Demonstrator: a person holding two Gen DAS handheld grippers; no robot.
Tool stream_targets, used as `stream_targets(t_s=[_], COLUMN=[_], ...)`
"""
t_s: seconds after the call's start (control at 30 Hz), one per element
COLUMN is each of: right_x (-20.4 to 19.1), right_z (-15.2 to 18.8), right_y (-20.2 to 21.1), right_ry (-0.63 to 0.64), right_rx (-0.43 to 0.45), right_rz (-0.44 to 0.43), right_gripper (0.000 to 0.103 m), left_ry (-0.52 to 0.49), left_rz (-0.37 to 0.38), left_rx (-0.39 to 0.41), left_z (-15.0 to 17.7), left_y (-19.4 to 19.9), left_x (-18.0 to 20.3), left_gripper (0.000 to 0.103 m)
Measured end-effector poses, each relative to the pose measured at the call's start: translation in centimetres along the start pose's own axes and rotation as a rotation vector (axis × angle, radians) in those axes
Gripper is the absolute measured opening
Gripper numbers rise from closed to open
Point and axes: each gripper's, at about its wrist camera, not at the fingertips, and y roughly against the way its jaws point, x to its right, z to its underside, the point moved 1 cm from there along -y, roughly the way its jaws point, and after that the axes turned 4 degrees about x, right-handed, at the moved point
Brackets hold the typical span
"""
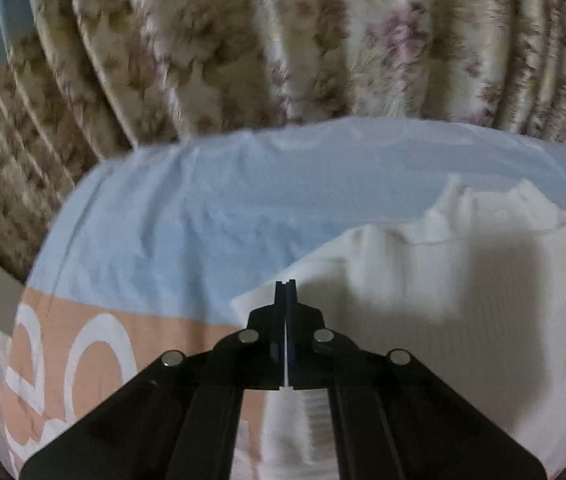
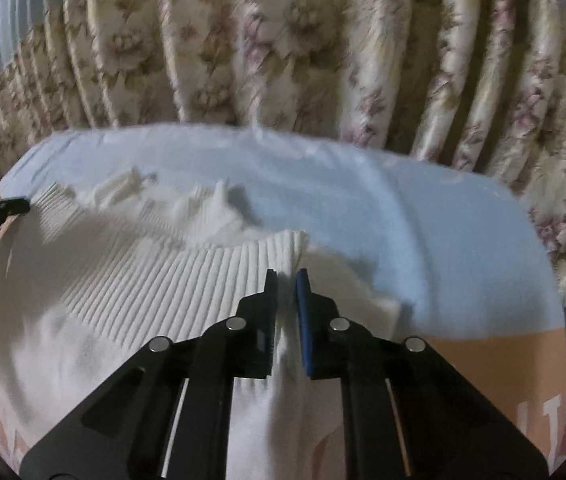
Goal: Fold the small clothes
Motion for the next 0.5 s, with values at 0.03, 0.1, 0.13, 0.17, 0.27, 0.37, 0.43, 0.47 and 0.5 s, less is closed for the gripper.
stream_targets(t_s=[0.03, 0.1, 0.13, 0.17, 0.27, 0.37, 0.43, 0.47, 0.5], right_x=[0.5, 0.6, 0.5, 0.5, 0.9, 1.3, 1.1, 0.9, 0.7], right_z=[0.0, 0.2, 0.6, 0.7, 0.4, -0.2, 0.3, 0.7, 1.3], right_y=[-0.4, -1.4, -2.3, -2.6, -1.8, 1.3, 3.7, 4.6, 5.5], right_ry=[-0.012, -0.009, 0.0, 0.008, -0.029, -0.072, -0.064, -0.066, -0.07], right_rx=[-0.01, -0.045, -0.087, -0.105, -0.095, -0.036, -0.022, -0.022, -0.026], right_rz=[0.009, 0.016, 0.017, 0.022, 0.008, -0.04, -0.046, -0.049, -0.057], right_gripper=[0.01, 0.01, 0.01, 0.011, 0.035, 0.056, 0.056, 0.057, 0.06], left_ry=[0.01, 0.002, -0.001, -0.001, -0.016, -0.037, -0.054, -0.055, -0.054], left_rz=[0.002, 0.002, 0.004, 0.017, 0.047, 0.058, 0.074, 0.092, 0.108], left_rx=[-0.028, -0.04, -0.039, -0.039, -0.025, 0.028, 0.028, 0.016, 0.004], left_z=[0.2, 0.5, 0.7, 0.9, 1.6, 3.2, 4.1, 4.8, 5.7], left_y=[-0.7, -0.7, -0.4, 0.2, 3.0, 6.5, 7.9, 8.5, 9.1], left_x=[-0.4, -0.5, -0.5, -0.5, -0.4, 0.3, 0.9, 1.4, 1.9], left_gripper=[0.0, 0.0, 0.0, 0.0, 0.029, 0.075, 0.075, 0.075, 0.078])
